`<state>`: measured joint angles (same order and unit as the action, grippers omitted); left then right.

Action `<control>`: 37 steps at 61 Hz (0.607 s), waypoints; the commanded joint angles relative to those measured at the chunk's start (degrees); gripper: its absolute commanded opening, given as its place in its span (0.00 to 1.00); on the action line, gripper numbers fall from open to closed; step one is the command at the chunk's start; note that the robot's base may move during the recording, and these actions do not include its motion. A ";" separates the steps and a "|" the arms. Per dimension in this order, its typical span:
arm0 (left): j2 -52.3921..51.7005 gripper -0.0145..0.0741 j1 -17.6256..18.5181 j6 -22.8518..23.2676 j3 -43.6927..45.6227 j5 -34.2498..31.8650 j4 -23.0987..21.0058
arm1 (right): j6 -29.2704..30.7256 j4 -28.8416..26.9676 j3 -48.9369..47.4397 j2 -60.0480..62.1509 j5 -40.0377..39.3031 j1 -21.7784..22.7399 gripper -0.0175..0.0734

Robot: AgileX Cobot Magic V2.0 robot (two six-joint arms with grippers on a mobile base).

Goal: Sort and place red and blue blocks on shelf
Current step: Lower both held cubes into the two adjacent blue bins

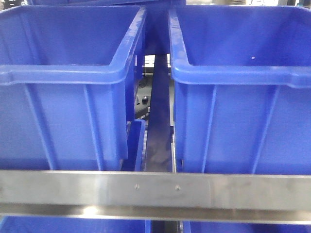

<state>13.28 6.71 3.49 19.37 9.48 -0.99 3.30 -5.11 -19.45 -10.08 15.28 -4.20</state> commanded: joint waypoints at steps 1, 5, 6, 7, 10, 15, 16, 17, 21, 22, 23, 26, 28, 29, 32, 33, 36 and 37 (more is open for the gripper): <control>0.43 0.30 0.33 0.01 1.47 -5.69 -0.02 | 0.07 0.00 -1.63 -0.57 -4.66 0.27 0.28; 0.43 0.30 0.33 0.01 1.47 -5.69 -0.02 | 0.07 0.00 -1.63 -0.57 -4.66 0.27 0.28; 0.43 0.30 0.33 0.01 1.47 -5.69 -0.02 | 0.07 0.00 -1.63 -0.57 -4.66 0.27 0.28; 0.43 0.30 0.33 0.01 1.47 -5.69 -0.02 | 0.07 0.00 -1.63 -0.57 -4.66 0.27 0.28; 0.43 0.30 0.33 0.01 1.47 -5.69 -0.02 | 0.07 0.00 -1.63 -0.57 -4.66 0.27 0.28; 0.43 0.30 0.33 0.01 1.47 -5.69 -0.02 | 0.07 0.00 -1.63 -0.57 -4.66 0.27 0.28; 0.43 0.30 0.33 0.01 1.47 -5.69 -0.02 | 0.07 0.00 -1.63 -0.57 -4.66 0.27 0.28; 0.43 0.30 0.33 0.01 1.47 -5.69 -0.02 | 0.07 0.00 -1.63 -0.57 -4.66 0.27 0.28; 0.43 0.30 0.33 0.01 1.47 -5.69 -0.02 | 0.07 0.00 -1.63 -0.57 -4.66 0.27 0.28; 0.43 0.30 0.33 0.01 1.47 -5.69 -0.02 | 0.07 0.00 -1.63 -0.57 -4.66 0.27 0.28; 0.43 0.30 0.33 0.01 1.47 -5.69 -0.02 | 0.07 0.00 -1.63 -0.57 -4.66 0.27 0.28; 0.43 0.30 0.33 0.01 1.47 -5.69 -0.02 | 0.07 0.00 -1.63 -0.57 -4.66 0.27 0.28; 0.43 0.30 0.33 0.01 1.47 -5.69 -0.02 | 0.07 0.00 -1.63 -0.57 -4.66 0.27 0.28; 0.43 0.30 0.33 0.01 1.47 -5.69 -0.02 | 0.07 0.00 -1.63 -0.57 -4.66 0.27 0.28; 0.43 0.30 0.33 0.01 1.47 -5.69 -0.02 | 0.07 0.00 -1.63 -0.57 -4.66 0.27 0.28; 0.43 0.30 0.33 0.01 1.47 -5.69 -0.02 | 0.07 0.00 -1.63 -0.57 -4.66 0.27 0.28; 0.43 0.30 0.33 0.01 1.47 -5.69 -0.02 | 0.07 0.00 -1.63 -0.57 -4.66 0.27 0.28; 0.43 0.30 0.33 0.01 1.47 -5.69 -0.02 | 0.07 0.00 -1.63 -0.57 -4.66 0.27 0.28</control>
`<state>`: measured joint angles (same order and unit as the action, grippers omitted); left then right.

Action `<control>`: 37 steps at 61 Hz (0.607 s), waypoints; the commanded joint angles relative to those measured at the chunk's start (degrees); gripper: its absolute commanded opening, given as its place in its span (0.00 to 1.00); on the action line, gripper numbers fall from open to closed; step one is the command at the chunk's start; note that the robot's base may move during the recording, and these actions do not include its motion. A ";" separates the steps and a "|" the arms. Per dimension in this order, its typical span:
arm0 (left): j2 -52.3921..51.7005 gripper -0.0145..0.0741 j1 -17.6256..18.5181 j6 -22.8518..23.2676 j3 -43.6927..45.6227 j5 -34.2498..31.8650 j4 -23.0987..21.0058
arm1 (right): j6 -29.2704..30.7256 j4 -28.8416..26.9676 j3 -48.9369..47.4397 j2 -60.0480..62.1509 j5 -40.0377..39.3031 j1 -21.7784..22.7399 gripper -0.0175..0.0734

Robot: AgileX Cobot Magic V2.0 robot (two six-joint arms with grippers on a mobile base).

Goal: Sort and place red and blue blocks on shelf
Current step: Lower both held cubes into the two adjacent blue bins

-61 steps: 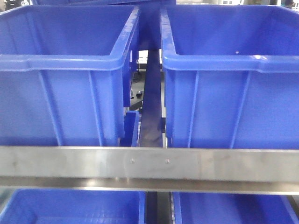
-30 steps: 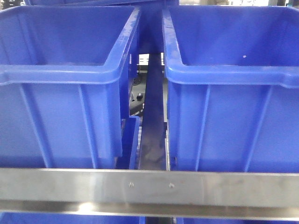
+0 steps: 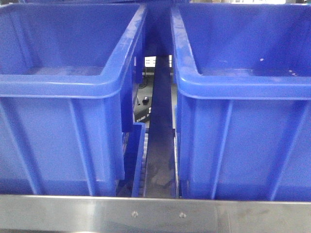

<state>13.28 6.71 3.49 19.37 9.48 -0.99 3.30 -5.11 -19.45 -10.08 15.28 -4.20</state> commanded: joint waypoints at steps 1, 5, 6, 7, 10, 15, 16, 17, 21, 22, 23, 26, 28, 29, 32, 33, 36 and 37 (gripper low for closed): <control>0.43 0.30 0.33 0.01 1.47 -5.69 -0.02 | 0.07 0.00 -1.63 -0.57 -4.66 0.27 0.28; 0.43 0.30 0.33 0.01 1.47 -5.69 -0.02 | 0.07 0.00 -1.63 -0.63 -4.66 0.27 0.28; 0.43 0.30 0.33 0.01 1.47 -5.69 -0.02 | 0.07 0.00 -1.63 -0.63 -4.66 0.27 0.28; 0.43 0.30 0.33 0.01 1.47 -5.69 -0.02 | 0.07 0.00 -1.63 -0.63 -4.66 0.27 0.28; 0.43 0.30 0.33 0.01 1.47 -5.69 -0.02 | 0.07 0.00 -1.63 -0.63 -4.66 0.27 0.28; 0.43 0.30 0.33 0.01 1.47 -5.69 -0.02 | 0.07 0.00 -1.63 -0.63 -4.66 0.27 0.28; 0.43 0.30 0.33 0.01 1.47 -5.69 -0.02 | 0.07 0.00 -1.63 -0.63 -4.66 0.27 0.28; 0.43 0.30 0.33 0.01 1.47 -5.69 -0.02 | 0.07 0.00 -1.63 -0.63 -4.66 0.27 0.28; 0.43 0.30 0.33 0.01 1.47 -5.69 -0.02 | 0.07 0.00 -1.63 -0.63 -4.66 0.27 0.28; 0.43 0.30 0.33 0.01 1.47 -5.69 -0.02 | 0.07 0.00 -1.63 -0.63 -4.66 0.27 0.28; 0.43 0.30 0.33 0.01 1.47 -5.69 -0.02 | 0.07 0.00 -1.63 -0.63 -4.66 0.27 0.28; 0.43 0.30 0.33 0.01 1.47 -5.69 -0.02 | 0.07 0.00 -1.63 -0.63 -4.66 0.27 0.28; 0.43 0.30 0.33 0.01 1.47 -5.69 -0.02 | 0.07 0.00 -1.63 -0.63 -4.66 0.27 0.28; 0.43 0.30 0.33 0.01 1.47 -5.69 -0.02 | 0.07 0.00 -1.63 -0.63 -4.66 0.27 0.28; 0.43 0.30 0.33 0.01 1.47 -5.69 -0.02 | 0.07 0.00 -1.63 -0.63 -4.66 0.27 0.28; 0.43 0.30 0.33 0.01 1.47 -5.69 -0.02 | 0.07 0.00 -1.63 -0.63 -4.66 0.27 0.28; 0.43 0.30 0.33 0.01 1.47 -5.69 -0.02 | 0.07 0.00 -1.63 -0.63 -4.66 0.27 0.28; 0.43 0.30 0.33 0.01 1.47 -5.69 -0.02 | 0.07 0.00 -1.63 -0.63 -4.66 0.27 0.28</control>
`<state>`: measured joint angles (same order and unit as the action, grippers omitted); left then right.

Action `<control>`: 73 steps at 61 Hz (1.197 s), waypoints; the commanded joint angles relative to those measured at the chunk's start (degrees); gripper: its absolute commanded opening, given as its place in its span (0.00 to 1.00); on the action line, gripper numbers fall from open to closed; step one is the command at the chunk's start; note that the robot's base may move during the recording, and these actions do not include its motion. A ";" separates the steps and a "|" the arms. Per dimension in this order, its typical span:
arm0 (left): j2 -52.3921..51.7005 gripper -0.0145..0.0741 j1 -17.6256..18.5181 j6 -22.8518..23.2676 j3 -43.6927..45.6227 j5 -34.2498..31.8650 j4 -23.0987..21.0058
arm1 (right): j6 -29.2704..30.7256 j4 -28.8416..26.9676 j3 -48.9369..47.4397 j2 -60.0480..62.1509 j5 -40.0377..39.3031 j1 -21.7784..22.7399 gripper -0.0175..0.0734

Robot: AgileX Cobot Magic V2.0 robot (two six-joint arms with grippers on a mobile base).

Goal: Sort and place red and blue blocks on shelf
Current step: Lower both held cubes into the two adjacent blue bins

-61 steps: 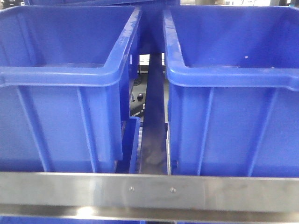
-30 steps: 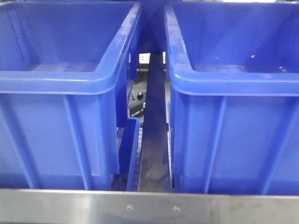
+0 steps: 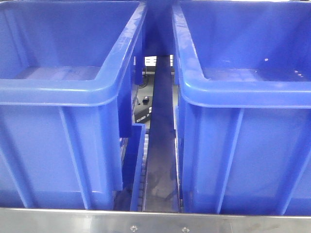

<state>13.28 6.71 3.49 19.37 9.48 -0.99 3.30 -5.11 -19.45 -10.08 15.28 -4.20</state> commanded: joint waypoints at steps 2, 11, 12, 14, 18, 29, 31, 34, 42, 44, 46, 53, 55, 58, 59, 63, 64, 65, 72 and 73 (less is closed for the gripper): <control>0.43 0.30 0.33 0.01 1.47 -5.69 -0.02 | 0.07 0.00 -1.63 -0.63 -4.66 0.27 0.28; 0.43 0.30 0.33 0.01 1.47 -5.69 -0.02 | 0.07 0.00 -1.63 -0.63 -4.92 0.27 0.28; 0.43 0.30 0.33 0.01 1.47 -5.69 -0.02 | 0.07 0.00 -1.63 -0.63 -4.92 0.27 0.28; 0.43 0.30 0.33 0.01 1.47 -5.69 -0.02 | 0.07 0.00 -1.63 -0.63 -4.92 0.27 0.28; 0.43 0.30 0.33 0.01 1.47 -5.69 -0.02 | 0.07 0.00 -1.63 -0.63 -4.92 0.27 0.28; 0.43 0.30 0.33 0.01 1.47 -5.69 -0.75 | 0.07 0.00 -1.63 -0.63 -4.92 0.27 0.28; 0.43 0.30 0.33 0.01 1.47 -5.69 -1.73 | 0.07 0.00 -1.63 -0.63 -4.92 0.27 0.28; 0.43 0.30 0.33 0.01 1.47 -5.69 -3.25 | 0.07 0.00 -1.63 -0.63 -4.92 0.27 0.28; 0.43 0.30 0.33 0.01 1.47 -5.69 -4.23 | 0.07 0.00 -1.63 -0.63 -4.92 0.27 0.28; 0.43 0.30 0.33 0.01 1.47 -5.69 -4.23 | 0.07 0.00 -1.63 -0.63 -4.92 0.27 0.28; 0.43 0.30 0.33 0.01 1.47 -5.69 -4.23 | 0.07 0.00 -1.63 -0.63 -4.92 0.27 0.28; 0.43 0.30 0.33 0.01 1.61 -5.55 -4.23 | 0.07 -0.23 -1.69 -0.63 -4.94 0.21 0.27; 0.43 0.30 0.33 0.01 1.87 -5.13 -4.10 | 0.07 -0.59 -1.86 -0.63 -4.94 0.21 0.25; 0.70 0.30 0.33 -0.44 2.66 -3.68 -3.81 | 0.07 -1.03 -2.38 -1.08 -4.63 0.10 0.24; 1.06 0.30 0.33 -0.96 3.15 -2.90 -3.81 | 0.07 -1.03 -2.61 -1.29 -4.33 0.10 0.25; 2.28 0.30 0.70 -2.37 4.59 -1.11 -3.81 | 0.17 -1.03 -3.83 -2.94 -3.02 0.10 0.25; 2.88 0.30 0.82 -2.54 5.15 -0.94 -3.81 | 0.17 -1.03 -4.05 -3.38 -2.84 0.10 0.25; 3.24 0.30 1.07 -2.51 5.49 -0.80 -3.92 | 0.17 -1.03 -4.24 -3.84 -2.80 0.10 0.25; 7.21 0.30 2.85 -2.51 8.14 -0.81 -3.92 | 0.30 -1.03 -5.64 -8.18 -4.52 0.10 0.25; 8.11 0.30 3.17 -2.51 8.41 -0.81 -3.92 | 0.30 -1.03 -5.95 -9.03 -4.78 0.10 0.25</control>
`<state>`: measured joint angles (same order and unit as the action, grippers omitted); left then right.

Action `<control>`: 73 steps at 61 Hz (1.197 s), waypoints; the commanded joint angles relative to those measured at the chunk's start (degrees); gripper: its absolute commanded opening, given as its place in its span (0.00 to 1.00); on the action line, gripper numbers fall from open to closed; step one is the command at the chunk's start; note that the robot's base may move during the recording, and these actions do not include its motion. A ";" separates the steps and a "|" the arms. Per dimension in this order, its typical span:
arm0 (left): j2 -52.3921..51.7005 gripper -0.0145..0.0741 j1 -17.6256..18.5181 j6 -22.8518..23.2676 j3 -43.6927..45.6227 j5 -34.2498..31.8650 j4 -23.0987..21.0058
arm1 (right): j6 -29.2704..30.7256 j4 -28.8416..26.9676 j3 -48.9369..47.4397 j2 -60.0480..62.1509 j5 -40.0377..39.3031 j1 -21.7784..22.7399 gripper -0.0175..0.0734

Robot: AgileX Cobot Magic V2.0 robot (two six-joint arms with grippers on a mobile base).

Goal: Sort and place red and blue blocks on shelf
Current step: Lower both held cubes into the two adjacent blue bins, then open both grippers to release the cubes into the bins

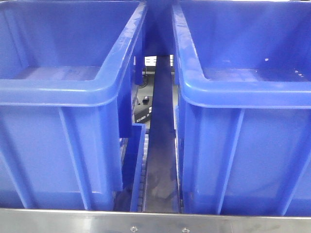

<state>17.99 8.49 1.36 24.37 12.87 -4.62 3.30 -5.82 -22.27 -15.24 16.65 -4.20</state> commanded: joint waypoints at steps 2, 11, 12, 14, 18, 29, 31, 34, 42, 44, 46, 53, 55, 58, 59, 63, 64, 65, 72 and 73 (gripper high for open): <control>4.93 0.30 2.23 -0.38 3.96 -4.30 -0.29 | 0.30 -0.31 -3.60 -5.11 -6.64 0.10 0.25; 11.07 0.30 5.93 -0.38 4.70 -6.48 -0.29 | 0.30 -0.31 -5.80 -11.75 -7.88 -1.24 0.25; 11.67 0.30 6.30 -0.38 4.70 -6.94 -0.29 | 0.30 -0.31 -5.95 -12.39 -7.94 -1.54 0.25; 13.17 0.30 7.23 -0.38 4.70 -8.12 -0.29 | 0.30 -0.31 -6.17 -13.65 -8.58 -2.30 0.25; 15.83 0.30 8.93 -0.38 4.70 -10.30 -0.19 | 0.30 -0.31 -6.52 -16.52 -10.02 -4.53 0.25; 23.79 0.30 12.92 -0.38 4.70 -13.77 1.57 | 0.88 -0.26 -6.57 -24.21 -16.65 -11.35 0.25; 25.26 0.30 13.52 -0.38 4.70 -14.58 2.64 | 0.99 -0.26 -6.57 -25.85 -17.80 -12.24 0.25; 27.18 0.30 14.20 -0.38 4.82 -15.91 3.50 | 0.99 -0.26 -6.57 -27.57 -18.86 -12.69 0.25; 30.50 0.30 14.38 -0.38 5.73 -17.98 3.50 | 0.99 -0.26 -6.57 -30.28 -21.06 -12.63 0.25; 31.46 0.30 14.38 -0.38 6.15 -17.87 3.50 | 0.99 -0.26 -6.57 -30.40 -21.46 -12.63 0.25; 31.97 0.30 14.38 -0.38 6.30 -17.48 3.50 | 0.99 -0.26 -6.57 -30.40 -21.73 -12.63 0.25; 33.08 0.34 14.38 -0.38 7.48 -17.15 3.39 | 0.99 -0.26 -6.57 -30.40 -22.62 -12.63 0.28; 33.08 0.39 14.38 -0.38 7.61 -17.15 3.39 | 0.99 -0.26 -6.57 -30.40 -22.62 -12.63 0.32; 33.18 0.48 14.38 -0.38 8.32 -16.93 3.39 | 0.99 -0.26 -6.57 -30.40 -22.62 -12.63 0.37; 33.18 0.51 14.38 -0.38 8.49 -16.82 3.39 | 0.99 -0.31 -6.57 -30.40 -22.62 -12.63 0.39; 33.18 0.68 14.38 -0.38 9.21 -16.51 3.19 | 0.99 -0.31 -6.57 -30.40 -22.27 -12.63 0.51; 33.18 0.71 14.38 -0.38 9.36 -16.37 2.89 | 0.99 -0.31 -6.57 -30.40 -22.13 -12.63 0.55; 33.18 0.76 14.38 -0.38 9.51 -16.27 2.46 | 0.99 -0.31 -6.57 -30.40 -22.00 -12.63 0.58; 33.18 0.88 14.38 -0.38 9.63 -16.27 2.17 | 0.99 -0.31 -6.57 -30.40 -21.25 -12.34 0.79; 33.18 0.87 14.38 -0.38 9.63 -16.27 2.17 | 0.99 -0.31 -6.57 -30.40 -21.19 -12.34 0.80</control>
<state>51.50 22.39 0.88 31.79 0.94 -1.75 3.77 -5.95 -26.65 -45.81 0.00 -16.84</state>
